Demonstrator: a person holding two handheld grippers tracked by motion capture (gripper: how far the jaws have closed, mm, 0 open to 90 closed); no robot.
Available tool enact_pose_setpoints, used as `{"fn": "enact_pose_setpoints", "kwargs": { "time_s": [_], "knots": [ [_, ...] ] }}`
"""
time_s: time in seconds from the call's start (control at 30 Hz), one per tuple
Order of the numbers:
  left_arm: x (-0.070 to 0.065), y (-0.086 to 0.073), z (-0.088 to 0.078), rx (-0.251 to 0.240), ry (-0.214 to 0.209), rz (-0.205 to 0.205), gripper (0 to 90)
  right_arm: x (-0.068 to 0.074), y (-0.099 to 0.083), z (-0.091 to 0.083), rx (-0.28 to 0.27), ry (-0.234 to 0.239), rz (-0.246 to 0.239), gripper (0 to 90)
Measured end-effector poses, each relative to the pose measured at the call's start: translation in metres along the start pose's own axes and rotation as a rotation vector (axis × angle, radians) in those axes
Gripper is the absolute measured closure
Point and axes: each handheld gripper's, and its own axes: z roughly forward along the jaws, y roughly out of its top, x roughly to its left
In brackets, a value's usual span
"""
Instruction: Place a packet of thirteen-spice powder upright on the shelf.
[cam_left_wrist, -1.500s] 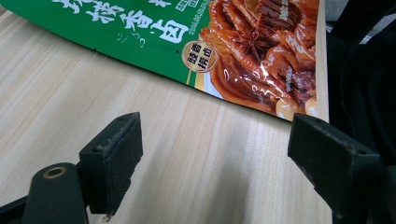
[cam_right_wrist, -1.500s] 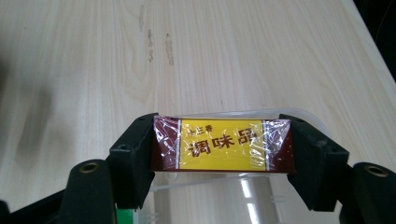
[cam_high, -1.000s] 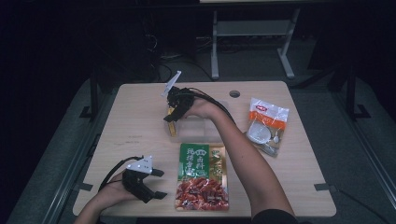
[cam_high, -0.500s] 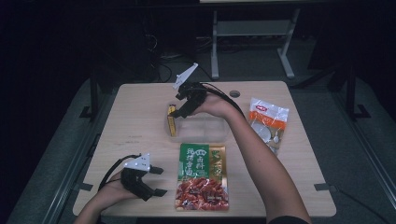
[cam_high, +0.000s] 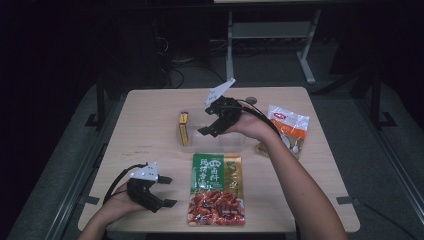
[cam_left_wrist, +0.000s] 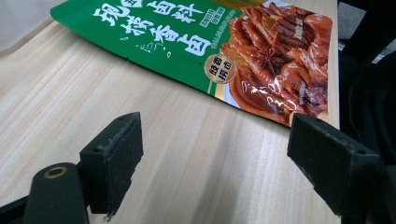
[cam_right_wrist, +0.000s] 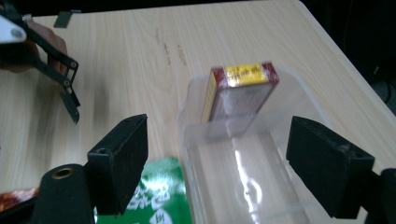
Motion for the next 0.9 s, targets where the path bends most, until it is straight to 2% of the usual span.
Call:
{"fn": "enact_pose_setpoints", "kwargs": {
  "time_s": [0.03,0.13,0.37,0.5,0.7,0.9],
  "knots": [
    [0.000,0.000,0.000,-0.002,0.003,-0.002,17.9,0.001,-0.003,-0.001,-0.003,-0.008,0.002,20.8],
    [0.001,0.001,-0.001,-0.008,0.008,-0.005,18.6,0.010,-0.015,-0.009,-0.003,-0.026,0.052,20.8],
    [0.001,0.001,0.000,-0.012,0.022,-0.020,20.6,0.023,-0.041,-0.021,-0.008,-0.051,0.091,20.9],
    [0.001,0.001,0.001,-0.006,0.034,-0.026,21.2,0.033,-0.059,-0.026,-0.019,-0.096,0.101,22.0],
    [0.000,0.002,0.002,0.001,0.047,-0.036,22.1,0.043,-0.086,-0.035,-0.026,-0.113,0.133,22.3],
    [0.000,0.002,0.003,0.010,0.069,-0.038,23.3,0.059,-0.113,-0.045,-0.028,-0.125,0.217,22.3]
  ]
}}
